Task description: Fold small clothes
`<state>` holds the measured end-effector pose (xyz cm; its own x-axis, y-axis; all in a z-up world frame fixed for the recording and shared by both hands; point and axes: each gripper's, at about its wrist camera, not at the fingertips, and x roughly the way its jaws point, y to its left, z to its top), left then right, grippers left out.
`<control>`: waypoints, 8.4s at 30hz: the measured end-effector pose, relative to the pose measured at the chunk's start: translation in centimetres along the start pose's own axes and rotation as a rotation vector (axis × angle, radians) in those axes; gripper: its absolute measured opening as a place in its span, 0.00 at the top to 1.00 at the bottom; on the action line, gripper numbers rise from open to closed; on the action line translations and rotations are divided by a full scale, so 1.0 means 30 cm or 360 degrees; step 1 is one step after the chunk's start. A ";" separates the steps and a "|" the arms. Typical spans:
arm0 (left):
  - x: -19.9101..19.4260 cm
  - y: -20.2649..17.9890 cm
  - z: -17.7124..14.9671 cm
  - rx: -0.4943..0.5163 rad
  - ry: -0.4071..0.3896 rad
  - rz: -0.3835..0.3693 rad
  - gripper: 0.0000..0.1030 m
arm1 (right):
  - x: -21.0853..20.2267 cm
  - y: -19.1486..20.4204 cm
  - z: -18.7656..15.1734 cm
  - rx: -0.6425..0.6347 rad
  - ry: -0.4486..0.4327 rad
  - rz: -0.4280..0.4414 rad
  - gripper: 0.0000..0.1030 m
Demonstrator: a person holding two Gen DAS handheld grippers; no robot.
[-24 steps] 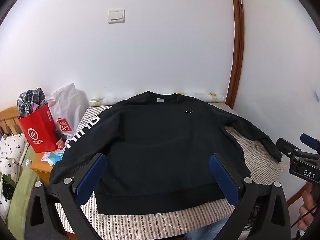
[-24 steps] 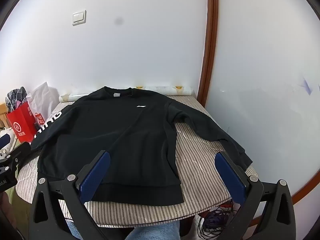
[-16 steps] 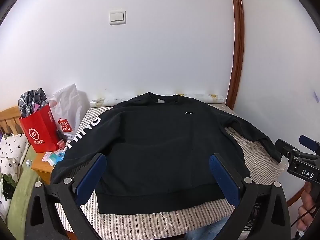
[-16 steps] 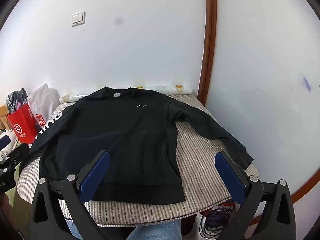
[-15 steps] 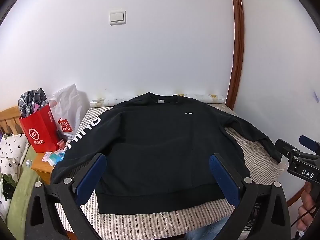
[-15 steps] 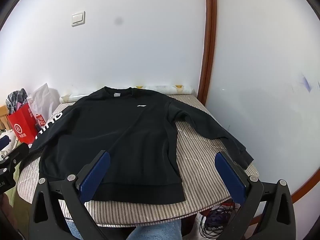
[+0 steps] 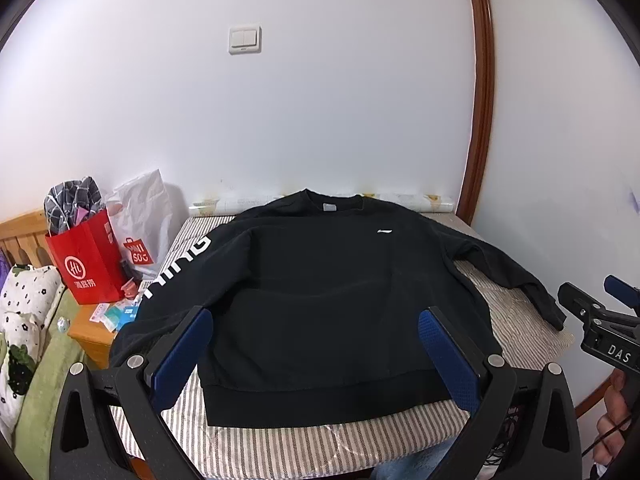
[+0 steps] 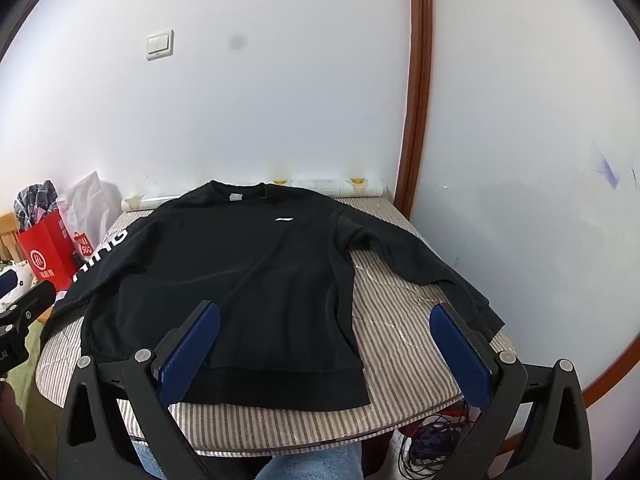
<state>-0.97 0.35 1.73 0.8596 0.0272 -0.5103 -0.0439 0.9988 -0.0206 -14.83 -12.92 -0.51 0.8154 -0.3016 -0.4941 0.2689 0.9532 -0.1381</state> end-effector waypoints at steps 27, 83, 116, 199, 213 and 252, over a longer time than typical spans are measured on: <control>-0.008 0.003 -0.013 -0.0009 -0.0015 -0.0013 0.00 | -0.020 0.006 0.007 0.0010 -0.0005 -0.0005 0.00; 0.124 0.113 0.028 -0.0063 0.0027 0.0005 0.00 | 0.147 0.044 0.077 0.0021 0.0078 0.0004 0.00; 0.685 0.807 -0.318 -0.1115 0.0348 -0.0095 0.19 | 0.683 0.359 0.013 -0.0129 0.0363 0.0383 0.01; 0.774 0.645 -0.227 -0.0277 0.0606 -0.0031 0.21 | 0.962 0.853 0.047 -0.0752 0.0304 0.0460 0.03; 0.869 0.566 -0.228 -0.0249 0.0637 0.0050 0.21 | 1.063 0.636 0.173 -0.0384 0.0284 0.0656 0.92; 0.888 0.549 -0.222 -0.0305 0.0672 0.0092 0.21 | 1.069 0.417 0.105 -0.0426 0.0307 0.0445 0.89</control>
<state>17.81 17.27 -17.92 0.5725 0.0242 -0.8196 -0.2127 0.9697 -0.1200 16.30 -10.72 -15.38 0.7202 -0.0460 -0.6922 -0.1119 0.9770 -0.1814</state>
